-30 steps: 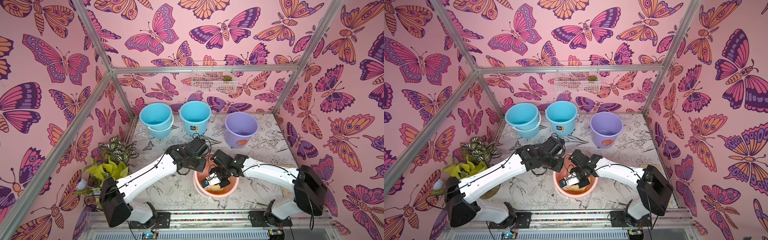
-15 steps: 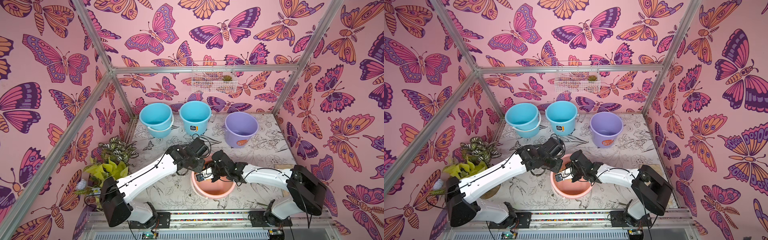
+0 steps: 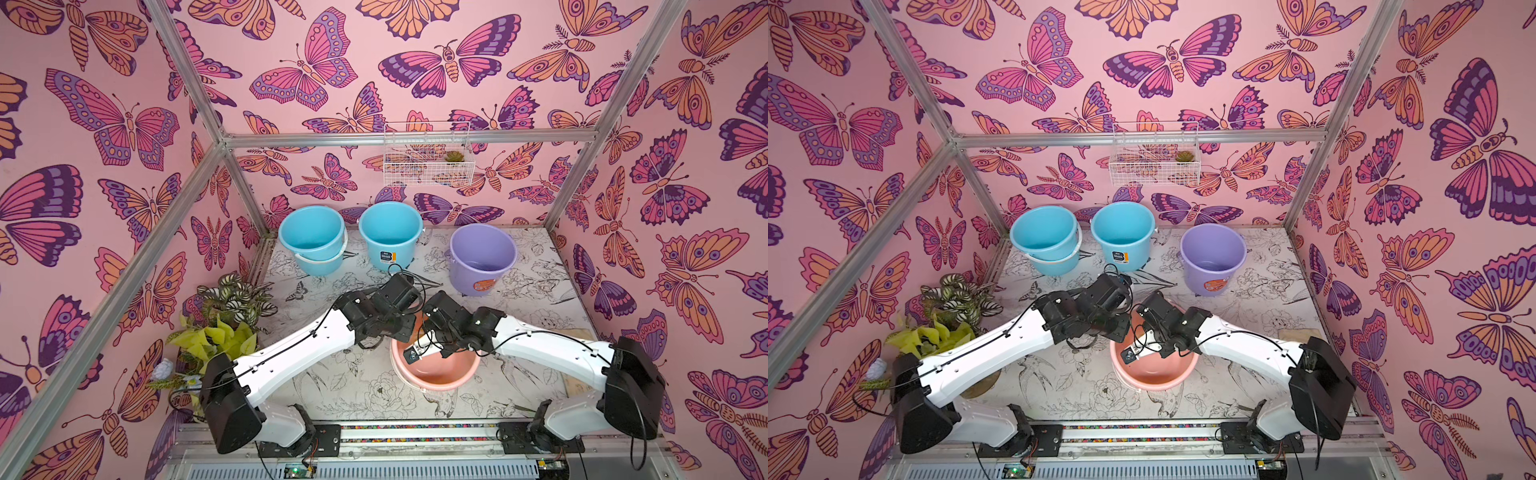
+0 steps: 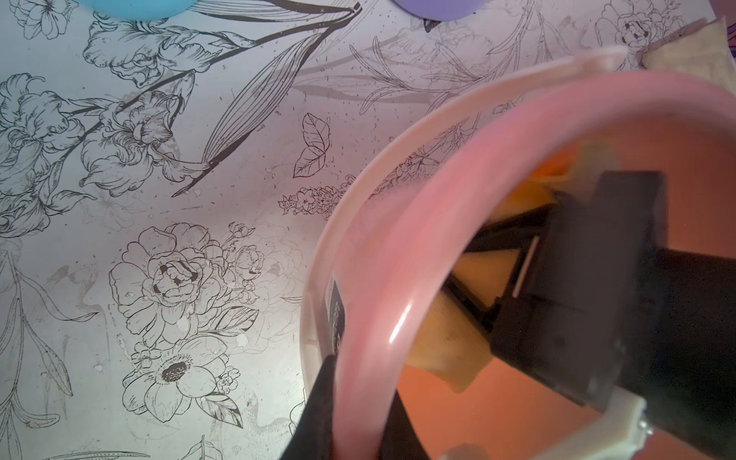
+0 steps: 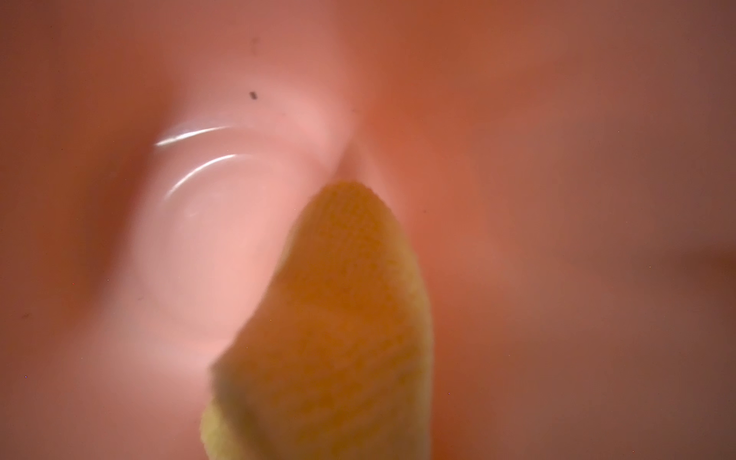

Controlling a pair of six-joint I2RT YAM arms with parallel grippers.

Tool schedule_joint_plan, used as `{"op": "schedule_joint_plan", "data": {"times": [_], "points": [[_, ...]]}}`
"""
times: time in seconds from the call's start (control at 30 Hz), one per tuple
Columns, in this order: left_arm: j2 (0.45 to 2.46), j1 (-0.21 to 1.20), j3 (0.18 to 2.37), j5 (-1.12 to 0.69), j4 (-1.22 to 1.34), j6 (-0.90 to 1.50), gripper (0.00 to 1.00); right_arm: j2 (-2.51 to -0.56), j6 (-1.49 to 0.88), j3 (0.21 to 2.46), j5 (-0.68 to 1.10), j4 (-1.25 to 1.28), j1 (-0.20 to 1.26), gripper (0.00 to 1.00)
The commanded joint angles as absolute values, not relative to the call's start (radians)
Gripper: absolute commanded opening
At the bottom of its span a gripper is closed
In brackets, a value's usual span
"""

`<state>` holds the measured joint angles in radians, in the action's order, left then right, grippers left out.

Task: Wipe the inside of the bucket with a cloth
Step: Wipe the dirt from the inside of the bucket.

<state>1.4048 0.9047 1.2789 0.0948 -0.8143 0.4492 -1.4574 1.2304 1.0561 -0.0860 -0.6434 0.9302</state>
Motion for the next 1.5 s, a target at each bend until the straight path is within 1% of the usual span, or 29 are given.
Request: {"op": "schedule_joint_plan", "data": {"times": [0.0, 0.13, 0.33, 0.4, 0.5, 0.57, 0.67, 0.77, 0.93, 1.03, 1.17, 1.27, 1.47], "points": [[1.405, 0.91, 1.306, 0.095, -0.794, 0.454, 0.0, -1.457, 1.167, 1.081, 0.01, -0.893, 0.936, 0.0], [1.411, 0.91, 1.305, 0.099, -0.792, 0.452, 0.0, -1.47, 1.124, 1.073, 0.157, -0.909, 0.933, 0.0], [1.423, 0.911, 1.303, 0.089, -0.785, 0.449, 0.0, -1.518, 1.084, 1.057, 0.473, -0.825, 0.904, 0.0], [1.423, 0.911, 1.297, 0.086, -0.778, 0.449, 0.0, -1.527, 1.069, 1.039, 0.576, -0.75, 0.895, 0.0], [1.427, 0.911, 1.29, 0.08, -0.767, 0.445, 0.0, -1.532, 1.02, 0.988, 0.695, -0.571, 0.893, 0.0], [1.427, 0.911, 1.288, 0.071, -0.763, 0.442, 0.0, -1.533, 0.973, 0.951, 0.716, -0.432, 0.893, 0.0], [1.423, 0.912, 1.283, 0.066, -0.76, 0.44, 0.0, -1.5, 0.914, 0.886, 0.653, -0.206, 0.895, 0.0], [1.411, 0.913, 1.272, 0.061, -0.757, 0.437, 0.0, -1.427, 0.937, 0.841, 0.51, -0.108, 0.896, 0.0], [1.399, 0.913, 1.258, 0.055, -0.747, 0.423, 0.0, -1.281, 1.102, 0.84, 0.269, -0.202, 0.896, 0.0], [1.399, 0.913, 1.259, 0.045, -0.745, 0.416, 0.0, -1.185, 1.206, 0.837, 0.175, -0.237, 0.896, 0.0], [1.4, 0.913, 1.266, 0.033, -0.745, 0.407, 0.0, -1.092, 1.368, 0.834, 0.095, -0.248, 0.9, 0.0], [1.399, 0.913, 1.267, 0.022, -0.744, 0.402, 0.0, -1.071, 1.479, 0.842, 0.054, -0.241, 0.899, 0.0], [1.395, 0.913, 1.262, -0.01, -0.741, 0.387, 0.0, -1.139, 1.612, 0.836, -0.024, -0.181, 0.901, 0.0]]}}
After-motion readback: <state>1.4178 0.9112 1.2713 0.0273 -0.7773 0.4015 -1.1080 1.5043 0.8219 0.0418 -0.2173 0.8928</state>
